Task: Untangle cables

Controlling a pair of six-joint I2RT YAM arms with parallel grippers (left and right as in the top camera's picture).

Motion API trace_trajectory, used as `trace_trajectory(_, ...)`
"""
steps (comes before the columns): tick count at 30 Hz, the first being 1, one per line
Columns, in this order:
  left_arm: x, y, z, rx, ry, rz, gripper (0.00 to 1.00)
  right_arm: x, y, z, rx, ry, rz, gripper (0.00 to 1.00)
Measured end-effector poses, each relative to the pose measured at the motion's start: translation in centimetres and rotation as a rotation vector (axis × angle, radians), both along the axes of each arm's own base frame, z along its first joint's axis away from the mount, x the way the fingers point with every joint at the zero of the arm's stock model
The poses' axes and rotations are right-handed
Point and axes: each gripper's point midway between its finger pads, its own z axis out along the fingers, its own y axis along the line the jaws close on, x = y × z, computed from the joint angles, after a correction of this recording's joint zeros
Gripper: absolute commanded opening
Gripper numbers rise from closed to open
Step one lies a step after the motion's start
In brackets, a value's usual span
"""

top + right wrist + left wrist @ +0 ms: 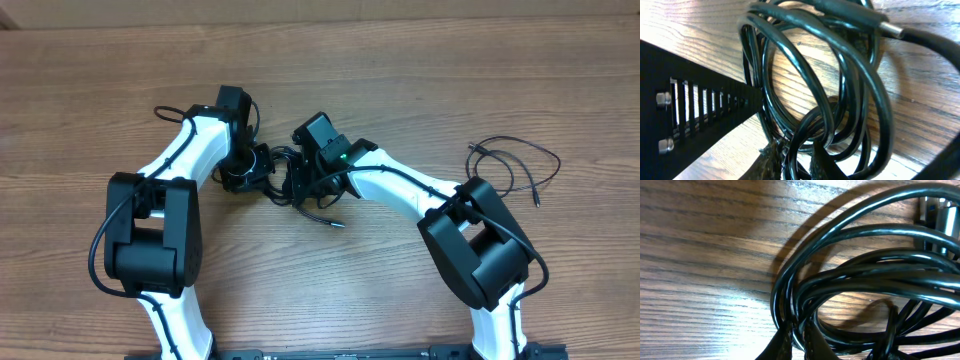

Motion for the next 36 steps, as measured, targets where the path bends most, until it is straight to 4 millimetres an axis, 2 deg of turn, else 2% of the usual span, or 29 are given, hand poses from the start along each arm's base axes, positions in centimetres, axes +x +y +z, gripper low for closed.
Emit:
trace_trajectory(6,0.0,0.0,0.0,0.0,0.0,0.0,0.09,0.2,-0.2,-0.2,-0.015,-0.009,-0.009,0.18)
trace_trajectory(8,0.0,0.0,0.0,-0.002,0.0,0.0,0.09,0.5,-0.5,-0.3,-0.03,-0.021,-0.019,0.15)
trace_trajectory(11,0.0,-0.1,0.0,-0.004,0.0,0.0,0.09,0.8,-0.7,-0.4,-0.044,-0.028,-0.036,0.04)
trace_trajectory(16,0.0,-0.1,0.0,-0.005,0.0,0.0,0.09,1.3,-1.3,-0.3,-0.022,0.001,-0.067,0.04)
trace_trajectory(19,0.0,-0.2,0.0,-0.011,0.0,-0.001,0.09,1.9,-2.1,0.2,0.039,0.056,-0.082,0.04)
trace_trajectory(28,0.0,0.0,-0.7,0.006,0.012,-0.001,0.06,5.2,-7.3,2.1,0.286,0.212,-0.151,0.04)
trace_trajectory(33,0.0,-0.1,-0.6,-0.002,0.009,-0.001,0.05,4.8,-7.5,3.7,0.401,0.261,-0.1,0.04)
trace_trajectory(36,0.0,-0.7,-0.4,-0.062,0.014,0.0,0.09,4.0,-7.4,4.0,0.421,0.3,-0.085,0.04)
